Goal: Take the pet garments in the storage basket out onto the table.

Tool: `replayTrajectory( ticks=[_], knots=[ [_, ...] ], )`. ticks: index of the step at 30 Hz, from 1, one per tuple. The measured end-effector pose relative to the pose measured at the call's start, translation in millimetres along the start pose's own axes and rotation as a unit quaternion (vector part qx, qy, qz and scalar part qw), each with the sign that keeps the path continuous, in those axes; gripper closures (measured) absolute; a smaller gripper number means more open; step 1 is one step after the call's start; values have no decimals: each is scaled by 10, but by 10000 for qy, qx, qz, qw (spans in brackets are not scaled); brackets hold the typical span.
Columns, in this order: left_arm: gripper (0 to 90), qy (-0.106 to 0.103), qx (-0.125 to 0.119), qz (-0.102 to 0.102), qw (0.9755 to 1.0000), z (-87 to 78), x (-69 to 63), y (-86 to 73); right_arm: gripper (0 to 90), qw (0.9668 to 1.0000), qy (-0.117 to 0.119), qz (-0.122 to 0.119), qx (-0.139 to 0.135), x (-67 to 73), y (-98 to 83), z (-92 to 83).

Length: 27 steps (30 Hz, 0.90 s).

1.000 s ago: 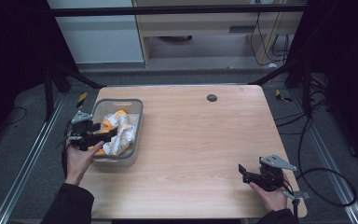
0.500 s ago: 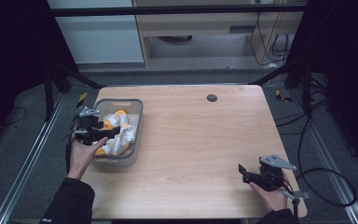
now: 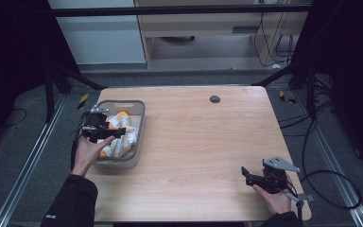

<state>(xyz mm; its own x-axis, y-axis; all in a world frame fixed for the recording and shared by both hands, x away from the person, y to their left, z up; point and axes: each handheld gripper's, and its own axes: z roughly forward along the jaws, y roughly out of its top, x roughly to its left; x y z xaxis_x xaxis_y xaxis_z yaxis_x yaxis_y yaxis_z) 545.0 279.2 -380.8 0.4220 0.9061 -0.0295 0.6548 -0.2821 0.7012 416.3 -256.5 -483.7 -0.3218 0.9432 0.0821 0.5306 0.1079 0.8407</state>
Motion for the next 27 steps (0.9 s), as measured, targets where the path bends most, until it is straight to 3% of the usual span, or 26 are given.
replayTrajectory(
  ticks=[27],
  knots=[
    [269,40,591,112,9982,248,-10,45,115,10000,36,-27,52,2,-6,12]
  ],
)
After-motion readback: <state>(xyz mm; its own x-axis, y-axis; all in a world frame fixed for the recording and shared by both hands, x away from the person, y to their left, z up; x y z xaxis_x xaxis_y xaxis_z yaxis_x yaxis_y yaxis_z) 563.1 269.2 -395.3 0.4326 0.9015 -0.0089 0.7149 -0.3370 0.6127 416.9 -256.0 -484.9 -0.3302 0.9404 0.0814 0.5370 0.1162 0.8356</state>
